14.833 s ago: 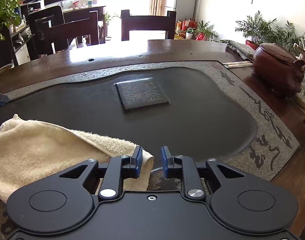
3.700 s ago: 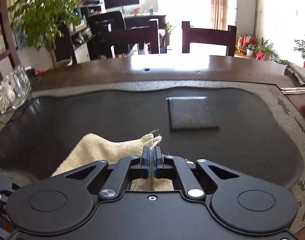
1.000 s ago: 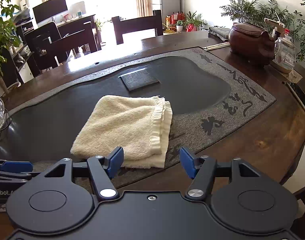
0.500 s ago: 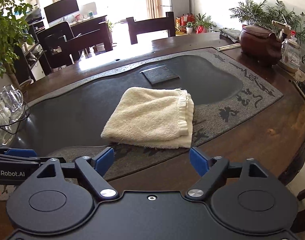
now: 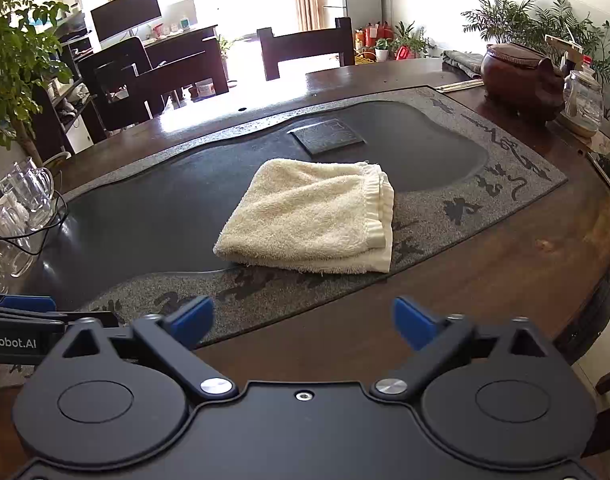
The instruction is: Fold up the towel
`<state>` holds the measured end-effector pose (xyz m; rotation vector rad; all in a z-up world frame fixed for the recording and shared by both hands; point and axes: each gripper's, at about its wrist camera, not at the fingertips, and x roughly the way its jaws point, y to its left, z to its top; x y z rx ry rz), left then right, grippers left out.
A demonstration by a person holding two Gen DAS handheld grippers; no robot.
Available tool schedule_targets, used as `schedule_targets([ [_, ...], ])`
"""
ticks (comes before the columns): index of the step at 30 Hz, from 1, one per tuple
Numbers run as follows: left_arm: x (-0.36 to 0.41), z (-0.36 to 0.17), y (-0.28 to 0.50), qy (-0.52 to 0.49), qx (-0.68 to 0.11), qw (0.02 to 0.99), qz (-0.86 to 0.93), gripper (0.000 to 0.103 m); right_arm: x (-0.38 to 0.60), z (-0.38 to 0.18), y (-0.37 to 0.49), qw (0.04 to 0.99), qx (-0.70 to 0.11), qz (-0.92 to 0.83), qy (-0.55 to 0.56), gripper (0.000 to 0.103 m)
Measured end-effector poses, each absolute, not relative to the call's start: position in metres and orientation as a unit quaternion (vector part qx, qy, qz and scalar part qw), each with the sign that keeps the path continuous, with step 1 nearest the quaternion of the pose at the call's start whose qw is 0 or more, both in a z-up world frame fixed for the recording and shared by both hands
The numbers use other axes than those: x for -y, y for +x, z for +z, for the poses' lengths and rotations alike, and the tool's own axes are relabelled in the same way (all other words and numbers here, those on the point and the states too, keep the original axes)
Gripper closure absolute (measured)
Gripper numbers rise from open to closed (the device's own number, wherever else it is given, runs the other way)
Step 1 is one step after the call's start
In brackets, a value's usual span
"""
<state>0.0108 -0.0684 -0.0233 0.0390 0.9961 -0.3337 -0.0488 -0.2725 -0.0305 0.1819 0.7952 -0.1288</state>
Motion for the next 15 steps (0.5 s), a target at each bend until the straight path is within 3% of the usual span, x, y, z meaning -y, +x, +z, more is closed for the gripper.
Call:
schedule_targets([
  [15,0.052,-0.030,-0.005,0.025,-0.488,0.860,-0.147,0.014,0.261,-0.041,-0.061,0.910,-0.404,-0.040,0.083,0.000],
])
